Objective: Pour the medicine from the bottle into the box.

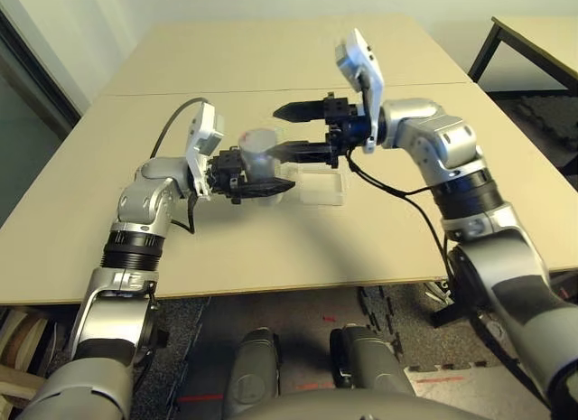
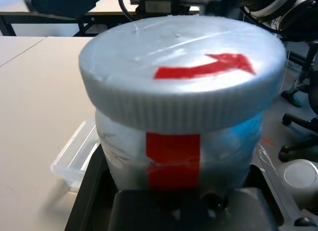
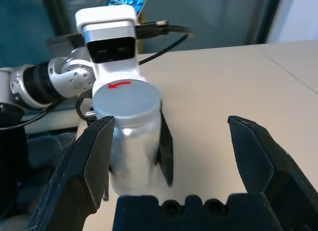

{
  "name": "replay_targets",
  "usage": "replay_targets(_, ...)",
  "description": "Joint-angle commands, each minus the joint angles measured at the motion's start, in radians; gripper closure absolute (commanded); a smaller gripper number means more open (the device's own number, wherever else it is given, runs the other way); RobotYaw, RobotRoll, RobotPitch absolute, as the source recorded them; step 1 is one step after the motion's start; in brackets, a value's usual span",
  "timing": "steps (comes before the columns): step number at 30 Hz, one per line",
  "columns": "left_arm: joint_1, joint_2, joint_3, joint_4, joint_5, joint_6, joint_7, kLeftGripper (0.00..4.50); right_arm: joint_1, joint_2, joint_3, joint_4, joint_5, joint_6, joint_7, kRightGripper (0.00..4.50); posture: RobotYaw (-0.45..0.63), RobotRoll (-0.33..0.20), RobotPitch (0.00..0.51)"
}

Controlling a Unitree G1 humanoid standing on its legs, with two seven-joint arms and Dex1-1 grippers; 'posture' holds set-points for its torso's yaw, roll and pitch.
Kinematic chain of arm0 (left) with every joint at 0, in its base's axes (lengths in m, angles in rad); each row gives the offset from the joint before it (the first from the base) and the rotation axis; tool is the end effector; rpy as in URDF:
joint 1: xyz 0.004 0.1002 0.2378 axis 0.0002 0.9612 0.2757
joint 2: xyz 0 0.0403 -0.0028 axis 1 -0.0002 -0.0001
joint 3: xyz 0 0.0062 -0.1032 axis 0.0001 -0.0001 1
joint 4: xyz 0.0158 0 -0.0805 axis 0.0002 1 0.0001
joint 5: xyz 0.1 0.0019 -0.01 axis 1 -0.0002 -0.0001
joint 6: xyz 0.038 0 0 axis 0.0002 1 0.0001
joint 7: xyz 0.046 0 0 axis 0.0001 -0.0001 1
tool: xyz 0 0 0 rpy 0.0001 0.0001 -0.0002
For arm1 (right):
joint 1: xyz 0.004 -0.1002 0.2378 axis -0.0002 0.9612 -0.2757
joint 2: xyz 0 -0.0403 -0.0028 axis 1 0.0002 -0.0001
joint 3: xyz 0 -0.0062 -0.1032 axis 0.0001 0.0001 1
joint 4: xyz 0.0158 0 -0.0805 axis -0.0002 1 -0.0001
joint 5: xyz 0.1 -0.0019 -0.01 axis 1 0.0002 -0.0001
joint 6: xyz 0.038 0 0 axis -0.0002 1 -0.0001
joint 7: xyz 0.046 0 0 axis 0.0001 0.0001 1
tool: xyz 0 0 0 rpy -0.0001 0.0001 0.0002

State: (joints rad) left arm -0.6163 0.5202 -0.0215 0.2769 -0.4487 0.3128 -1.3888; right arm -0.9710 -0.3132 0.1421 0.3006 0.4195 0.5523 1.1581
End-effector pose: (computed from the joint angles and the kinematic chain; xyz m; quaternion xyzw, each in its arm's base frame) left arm 0.3060 0.2230 0.1613 0.0346 0.0093 -0.6509 0.7583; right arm 0.3337 -0.1244 0.2278 -0.0397 -0.0011 0.6685 0.7426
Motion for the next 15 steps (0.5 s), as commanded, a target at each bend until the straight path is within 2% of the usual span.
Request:
replay_targets(1, 0.005, 0.002, -0.001, -0.001, -0.005, -0.007, -0.008, 1.90, 0.015, -0.022, -0.022, -0.035, 0.017, 0.023, -0.001, 0.00, -0.09, 0.000, 0.048)
replay_targets(6, 0.005, 0.004, 0.001, -0.003, -0.007, -0.005, -0.006, 1.90, 0.032, -0.041, -0.035, -0.066, 0.033, 0.046, -0.008, 0.00, -0.09, 0.000, 0.047)
replay_targets(15, -0.001, 0.004, 0.001, 0.021, 0.001, -0.017, -0.008, 1.90, 0.016, -0.006, -0.041, -0.166, 0.104, 0.122, -0.022, 0.00, -0.09, 0.000, 0.044)
